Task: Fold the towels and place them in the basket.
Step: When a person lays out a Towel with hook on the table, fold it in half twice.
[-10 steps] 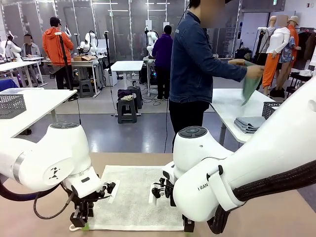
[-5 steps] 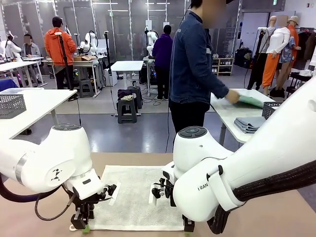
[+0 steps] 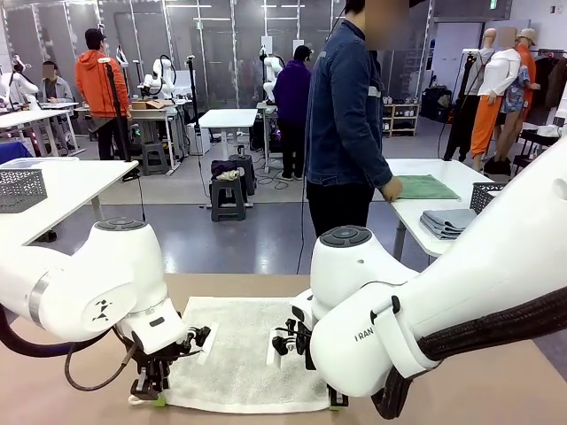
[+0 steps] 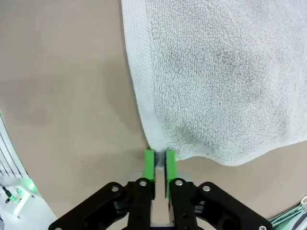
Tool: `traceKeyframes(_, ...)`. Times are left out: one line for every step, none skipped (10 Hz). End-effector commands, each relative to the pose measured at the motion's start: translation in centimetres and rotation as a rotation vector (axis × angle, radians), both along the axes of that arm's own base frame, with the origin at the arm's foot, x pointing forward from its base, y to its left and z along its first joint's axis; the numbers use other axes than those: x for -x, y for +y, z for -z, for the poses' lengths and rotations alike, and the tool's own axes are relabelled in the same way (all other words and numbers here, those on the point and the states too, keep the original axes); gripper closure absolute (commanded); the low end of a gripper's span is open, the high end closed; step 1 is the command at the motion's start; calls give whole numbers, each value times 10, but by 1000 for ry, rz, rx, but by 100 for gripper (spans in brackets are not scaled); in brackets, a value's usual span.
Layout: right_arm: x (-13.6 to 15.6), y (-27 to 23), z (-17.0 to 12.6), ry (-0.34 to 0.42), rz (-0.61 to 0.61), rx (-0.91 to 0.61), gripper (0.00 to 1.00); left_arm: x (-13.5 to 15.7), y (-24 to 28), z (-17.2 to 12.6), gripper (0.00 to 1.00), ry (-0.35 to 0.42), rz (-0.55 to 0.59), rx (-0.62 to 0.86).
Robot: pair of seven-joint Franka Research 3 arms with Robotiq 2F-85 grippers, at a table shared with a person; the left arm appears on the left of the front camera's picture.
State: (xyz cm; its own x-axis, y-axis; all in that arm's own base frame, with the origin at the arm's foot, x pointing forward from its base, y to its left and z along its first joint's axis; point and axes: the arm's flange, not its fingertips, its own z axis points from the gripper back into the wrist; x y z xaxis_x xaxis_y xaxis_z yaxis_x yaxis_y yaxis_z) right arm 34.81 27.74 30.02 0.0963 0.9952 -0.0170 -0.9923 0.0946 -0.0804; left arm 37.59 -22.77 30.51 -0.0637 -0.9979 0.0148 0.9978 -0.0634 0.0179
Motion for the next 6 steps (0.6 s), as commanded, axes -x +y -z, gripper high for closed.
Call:
traceKeyframes(-5,-2,-7,5,-17,-3,100,-3,2,-4,92,-18,16,-1)
traceKeyframes(-5,-2,-8,9,-17,-4,100,-4,0,-6,100,-12,22,-2)
traceKeyframes(-7,-2,-11,9,-18,-5,100,-5,0,-7,100,-10,23,-7)
traceKeyframes(-8,-2,-13,9,-19,-7,100,-5,-1,-9,100,-9,26,-12)
traceKeyframes(-7,-2,-15,20,-34,-3,100,-5,-2,-10,100,-8,29,-15)
traceKeyframes(-7,-2,-16,27,-43,-2,100,-5,-2,-12,100,-8,34,-12)
